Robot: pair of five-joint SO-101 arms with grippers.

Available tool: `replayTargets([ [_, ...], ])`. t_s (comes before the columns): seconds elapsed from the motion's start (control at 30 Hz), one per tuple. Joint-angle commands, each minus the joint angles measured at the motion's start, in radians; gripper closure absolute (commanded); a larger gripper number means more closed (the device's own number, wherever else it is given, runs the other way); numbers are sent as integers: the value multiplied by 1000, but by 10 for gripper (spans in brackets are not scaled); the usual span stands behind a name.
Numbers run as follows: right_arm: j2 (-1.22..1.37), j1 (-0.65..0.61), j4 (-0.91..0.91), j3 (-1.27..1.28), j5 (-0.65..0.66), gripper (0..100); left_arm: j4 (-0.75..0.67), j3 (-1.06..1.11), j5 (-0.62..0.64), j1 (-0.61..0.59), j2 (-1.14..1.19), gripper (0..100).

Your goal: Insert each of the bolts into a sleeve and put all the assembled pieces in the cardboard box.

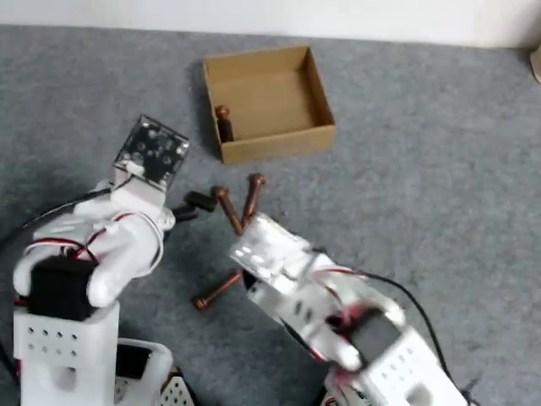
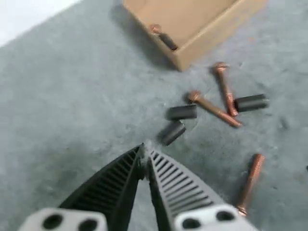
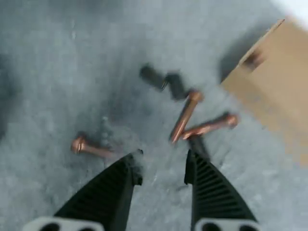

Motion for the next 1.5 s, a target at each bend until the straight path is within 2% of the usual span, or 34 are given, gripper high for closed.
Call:
replayTargets([
  [0.0,136,-16,-101,1,9,864,-152,162,-20,-33,-36,976],
  [0.1,245,-16,-166,1,17,864,-258,289,-18,-31,-42,976],
  [0.2,358,-16,-216,1,89,863,-370,384,-9,-36,-41,976],
  [0.33,503,-10,-317,-1,106,863,-445,470,106,-85,-41,975],
  [0.47,576,15,-358,-53,106,858,-517,521,117,-128,-41,972],
  [0.6,608,113,-364,-116,106,763,-543,555,117,-130,-41,888],
  [0.67,616,143,-389,-116,106,724,-555,568,117,-127,-41,890],
  [0.83,628,151,-526,-99,101,723,-651,631,117,-127,-41,902],
  [1.03,653,191,-578,-93,106,723,-671,648,115,-125,-38,902],
  [1.17,782,236,-685,-101,106,723,-672,648,114,-125,-35,902],
  [1.47,1056,248,-773,-166,104,723,-672,648,112,-124,-35,902],
])
